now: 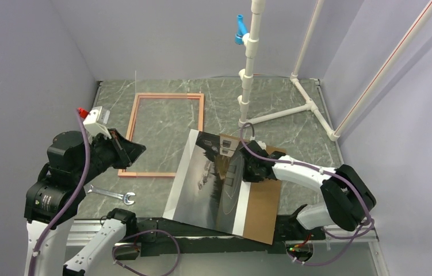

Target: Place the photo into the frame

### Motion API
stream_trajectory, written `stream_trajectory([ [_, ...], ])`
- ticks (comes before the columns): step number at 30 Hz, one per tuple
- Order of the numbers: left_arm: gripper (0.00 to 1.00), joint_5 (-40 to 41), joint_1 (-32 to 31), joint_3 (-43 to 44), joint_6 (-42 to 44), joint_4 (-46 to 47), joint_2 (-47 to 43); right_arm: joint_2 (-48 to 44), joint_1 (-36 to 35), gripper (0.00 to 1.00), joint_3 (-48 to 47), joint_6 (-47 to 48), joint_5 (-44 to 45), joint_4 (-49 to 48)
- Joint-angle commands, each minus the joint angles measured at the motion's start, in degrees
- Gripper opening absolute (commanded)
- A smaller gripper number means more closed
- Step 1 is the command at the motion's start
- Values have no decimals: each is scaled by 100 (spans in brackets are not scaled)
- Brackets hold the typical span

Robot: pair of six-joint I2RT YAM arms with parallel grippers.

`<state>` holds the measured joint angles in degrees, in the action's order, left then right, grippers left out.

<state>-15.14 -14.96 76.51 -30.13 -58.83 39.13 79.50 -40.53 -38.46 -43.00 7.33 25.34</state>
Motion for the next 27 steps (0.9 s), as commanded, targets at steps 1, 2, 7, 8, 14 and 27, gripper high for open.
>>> stream_trajectory([
  [1, 0, 95, 19, 350, 126, 97, -37, -63, 717, 0, 617, -117, 237, 252],
  [2, 0, 98, 20, 352, 130, 85, -46, -139, 963, 0, 737, -55, 53, 153],
  [7, 0, 156, 18, 372, 164, 35, -86, -557, 1955, 0, 1040, 117, -586, -123],
  [8, 0, 173, 17, 380, 178, 23, -91, -623, 2063, 0, 1023, 117, -568, -99],
  [14, 0, 215, 18, 422, 214, -43, -114, -1094, 2795, 0, 949, 204, -340, 21],
  [27, 0, 133, 14, 135, 168, 97, -178, -1383, 2100, 0, -230, 1049, -667, 731],
])
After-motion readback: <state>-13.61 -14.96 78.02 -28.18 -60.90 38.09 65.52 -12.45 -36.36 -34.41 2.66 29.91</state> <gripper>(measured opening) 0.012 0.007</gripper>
